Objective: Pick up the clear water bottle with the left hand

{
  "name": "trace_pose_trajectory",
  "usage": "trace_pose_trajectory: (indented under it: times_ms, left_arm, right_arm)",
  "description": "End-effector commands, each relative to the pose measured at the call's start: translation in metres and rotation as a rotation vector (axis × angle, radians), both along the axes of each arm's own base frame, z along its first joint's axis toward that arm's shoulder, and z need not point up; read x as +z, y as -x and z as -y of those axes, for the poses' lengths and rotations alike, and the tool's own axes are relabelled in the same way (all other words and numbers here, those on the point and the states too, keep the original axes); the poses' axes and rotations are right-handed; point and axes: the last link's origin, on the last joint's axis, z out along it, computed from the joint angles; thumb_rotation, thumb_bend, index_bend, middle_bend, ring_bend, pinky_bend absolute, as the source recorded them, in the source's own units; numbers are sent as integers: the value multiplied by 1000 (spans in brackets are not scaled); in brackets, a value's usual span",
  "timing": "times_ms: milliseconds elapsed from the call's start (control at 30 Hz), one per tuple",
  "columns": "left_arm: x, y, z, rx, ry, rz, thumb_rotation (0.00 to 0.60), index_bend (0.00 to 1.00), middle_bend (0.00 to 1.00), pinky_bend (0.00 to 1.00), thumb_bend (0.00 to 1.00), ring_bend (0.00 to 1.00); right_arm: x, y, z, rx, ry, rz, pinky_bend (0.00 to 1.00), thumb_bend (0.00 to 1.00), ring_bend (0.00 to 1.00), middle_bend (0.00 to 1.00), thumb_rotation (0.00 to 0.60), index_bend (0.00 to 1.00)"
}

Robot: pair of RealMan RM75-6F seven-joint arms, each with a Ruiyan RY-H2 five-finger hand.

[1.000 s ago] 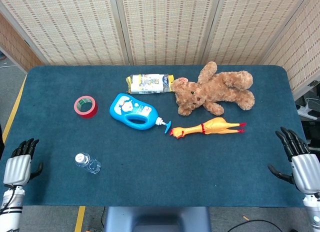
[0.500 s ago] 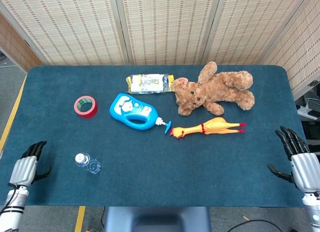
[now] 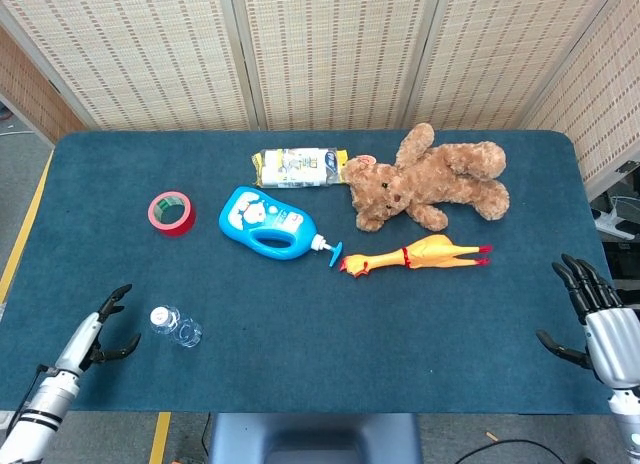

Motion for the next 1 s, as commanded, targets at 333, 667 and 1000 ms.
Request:
trace_pose_trajectory:
  times_ms: [333, 667, 1000]
  left_arm:
    - [-14, -26, 9, -73, 160, 176, 600, 0, 0, 132, 380, 0]
    - [-39, -41, -3, -63, 52, 305, 600, 0, 0, 132, 380, 0]
    - [-55, -48, -8, -38, 1, 338, 600, 0, 8, 132, 384, 0]
  right_arm:
    - [-1, 0, 0, 4, -15, -5, 174, 102, 0, 0, 600, 0]
    - [-1, 0, 0, 4, -19, -4, 174, 102, 0, 0, 600, 0]
    - [-1, 0, 1, 4, -23, -4, 174, 102, 0, 0, 600, 0]
